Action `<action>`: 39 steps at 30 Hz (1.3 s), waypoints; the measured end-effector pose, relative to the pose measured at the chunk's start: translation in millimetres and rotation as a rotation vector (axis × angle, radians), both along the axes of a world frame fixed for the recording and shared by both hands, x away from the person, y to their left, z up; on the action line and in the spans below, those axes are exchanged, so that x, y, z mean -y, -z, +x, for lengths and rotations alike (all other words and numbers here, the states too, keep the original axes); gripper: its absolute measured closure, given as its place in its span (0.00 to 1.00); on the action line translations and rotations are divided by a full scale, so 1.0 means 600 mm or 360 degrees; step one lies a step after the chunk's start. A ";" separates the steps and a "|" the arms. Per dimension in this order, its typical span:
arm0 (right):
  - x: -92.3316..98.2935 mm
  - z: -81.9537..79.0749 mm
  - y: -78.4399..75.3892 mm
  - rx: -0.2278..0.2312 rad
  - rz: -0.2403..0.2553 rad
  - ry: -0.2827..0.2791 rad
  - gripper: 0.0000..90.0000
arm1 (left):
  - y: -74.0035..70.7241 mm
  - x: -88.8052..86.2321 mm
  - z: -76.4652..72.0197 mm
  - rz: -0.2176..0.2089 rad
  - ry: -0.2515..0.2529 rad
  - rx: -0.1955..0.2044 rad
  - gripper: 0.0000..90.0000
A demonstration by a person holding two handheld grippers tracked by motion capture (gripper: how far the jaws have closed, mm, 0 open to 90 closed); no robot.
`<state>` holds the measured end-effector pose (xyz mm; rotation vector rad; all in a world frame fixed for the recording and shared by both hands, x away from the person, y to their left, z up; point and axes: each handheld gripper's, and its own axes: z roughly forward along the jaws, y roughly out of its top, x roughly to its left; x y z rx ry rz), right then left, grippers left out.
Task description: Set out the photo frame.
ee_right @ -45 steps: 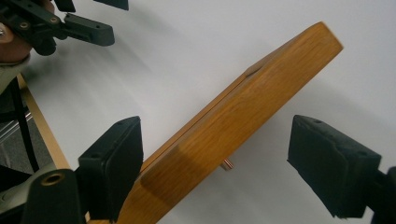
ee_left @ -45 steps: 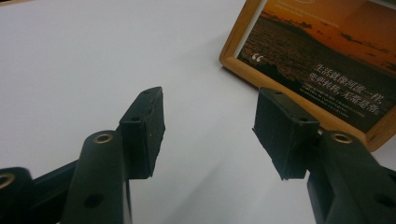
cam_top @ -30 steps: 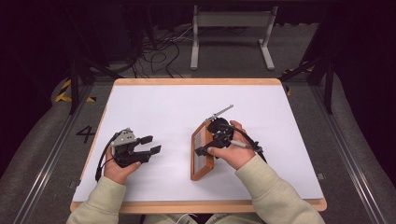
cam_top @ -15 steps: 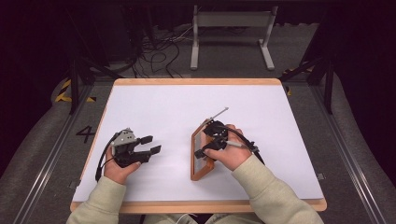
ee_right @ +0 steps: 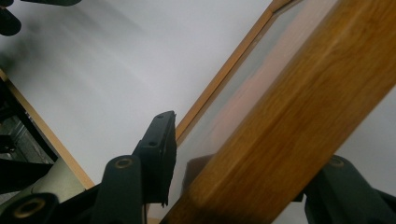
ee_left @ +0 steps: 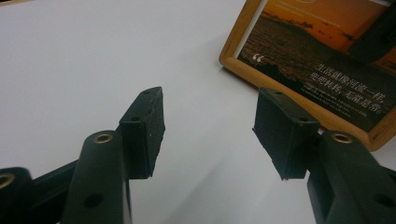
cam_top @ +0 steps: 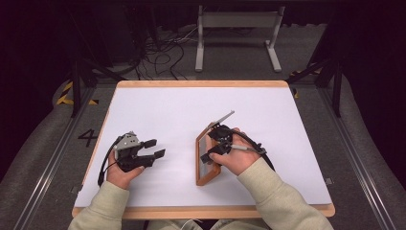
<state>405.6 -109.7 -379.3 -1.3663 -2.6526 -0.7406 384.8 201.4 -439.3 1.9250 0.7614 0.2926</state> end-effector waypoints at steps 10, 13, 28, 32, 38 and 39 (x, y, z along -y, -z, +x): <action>0.009 0.001 -0.009 0.0014 0.0014 0.0074 0.72 | 0.000 -0.001 0.000 0.0001 -0.0002 0.0006 0.48; 0.013 0.003 -0.012 0.0015 0.0035 0.0077 0.77 | 0.000 -0.001 0.000 0.0000 -0.0003 0.0006 0.48; 0.033 0.010 -0.063 0.0159 -0.0006 -0.0158 0.79 | 0.000 -0.006 -0.002 -0.0002 -0.0016 0.0004 0.48; 0.034 0.015 -0.076 0.0207 -0.0034 -0.0301 0.79 | 0.000 -0.008 -0.004 -0.0002 -0.0021 0.0002 0.48; 0.034 0.030 -0.097 0.0293 -0.0115 -0.0643 0.79 | 0.001 -0.014 -0.009 -0.0006 -0.0040 -0.0006 0.48; 0.033 0.032 -0.099 0.0300 -0.0128 -0.0682 0.79 | 0.001 -0.015 -0.008 0.0001 -0.0037 0.0002 0.48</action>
